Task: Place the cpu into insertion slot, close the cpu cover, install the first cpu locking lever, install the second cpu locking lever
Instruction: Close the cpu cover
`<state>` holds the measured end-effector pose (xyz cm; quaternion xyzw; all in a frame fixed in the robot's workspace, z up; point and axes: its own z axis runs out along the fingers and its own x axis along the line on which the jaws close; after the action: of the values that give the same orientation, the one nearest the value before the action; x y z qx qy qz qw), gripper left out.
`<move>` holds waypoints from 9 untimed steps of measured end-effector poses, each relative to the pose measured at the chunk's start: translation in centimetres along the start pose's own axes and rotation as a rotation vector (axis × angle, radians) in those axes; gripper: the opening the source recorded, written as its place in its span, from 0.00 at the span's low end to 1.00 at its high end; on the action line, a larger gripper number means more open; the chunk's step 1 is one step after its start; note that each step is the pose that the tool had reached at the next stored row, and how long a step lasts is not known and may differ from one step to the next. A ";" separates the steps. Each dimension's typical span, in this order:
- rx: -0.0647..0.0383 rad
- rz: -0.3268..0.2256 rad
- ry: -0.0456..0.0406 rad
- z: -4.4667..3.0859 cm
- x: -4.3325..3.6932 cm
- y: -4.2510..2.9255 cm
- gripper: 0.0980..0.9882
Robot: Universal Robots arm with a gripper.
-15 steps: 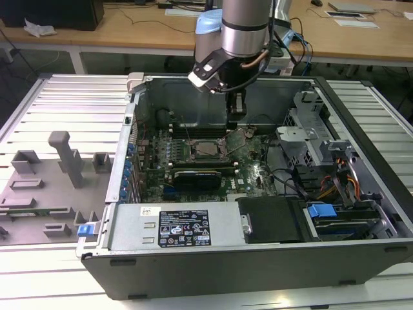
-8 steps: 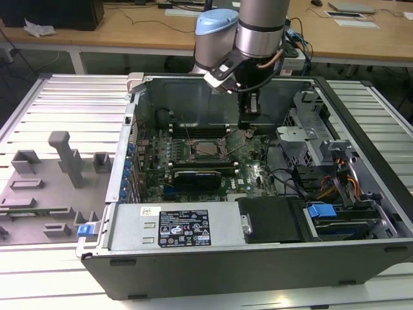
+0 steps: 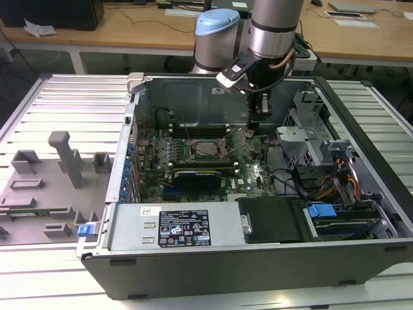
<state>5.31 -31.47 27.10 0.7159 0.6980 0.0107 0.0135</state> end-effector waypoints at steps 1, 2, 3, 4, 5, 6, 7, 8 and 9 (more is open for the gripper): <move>0.001 0.000 0.0001 0.29 0.00 0.02 0.01; 0.003 0.000 -0.0001 0.59 0.00 0.08 0.01; 0.005 0.000 -0.0001 0.83 0.01 0.19 0.01; 0.007 0.000 -0.0002 0.96 0.01 0.28 0.01; 0.009 0.000 -0.0002 1.11 0.01 0.35 0.01; 0.012 0.000 -0.0003 1.49 0.02 0.42 0.01; 0.014 0.000 -0.0004 1.69 0.02 0.44 0.01; 0.015 0.000 -0.0003 1.88 0.02 0.47 0.01; 0.018 0.000 -0.0004 2.18 0.02 0.54 0.01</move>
<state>5.92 -31.48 24.94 0.7160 0.6980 0.0044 0.0073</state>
